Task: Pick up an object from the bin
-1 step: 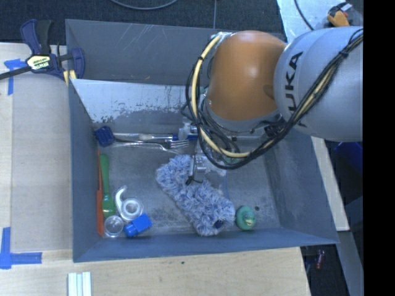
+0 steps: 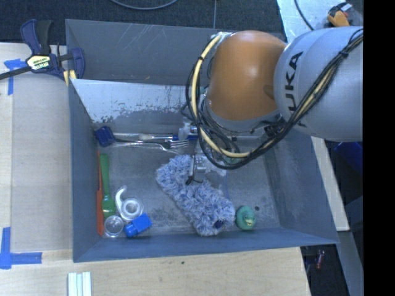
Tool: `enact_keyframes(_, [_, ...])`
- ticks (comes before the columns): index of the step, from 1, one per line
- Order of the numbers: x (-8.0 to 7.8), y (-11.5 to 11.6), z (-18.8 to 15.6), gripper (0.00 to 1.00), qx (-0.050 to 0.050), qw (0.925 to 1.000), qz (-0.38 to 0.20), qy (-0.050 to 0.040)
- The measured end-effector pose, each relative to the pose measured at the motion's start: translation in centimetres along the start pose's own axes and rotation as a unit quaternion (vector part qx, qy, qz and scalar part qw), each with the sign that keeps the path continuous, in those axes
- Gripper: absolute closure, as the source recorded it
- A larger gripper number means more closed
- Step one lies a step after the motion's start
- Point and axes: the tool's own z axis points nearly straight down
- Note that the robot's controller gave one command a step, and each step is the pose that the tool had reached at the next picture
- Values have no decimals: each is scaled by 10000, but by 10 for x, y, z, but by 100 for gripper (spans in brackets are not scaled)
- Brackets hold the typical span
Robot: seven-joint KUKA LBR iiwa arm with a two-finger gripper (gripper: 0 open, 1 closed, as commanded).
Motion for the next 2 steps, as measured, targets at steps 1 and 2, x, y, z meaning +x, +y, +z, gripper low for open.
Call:
enact_keyframes(1, [-16,-7,49,0,-1,9968,-800,-25])
enact_keyframes(2, [23,-72,82,0,4,9978,-663,3])
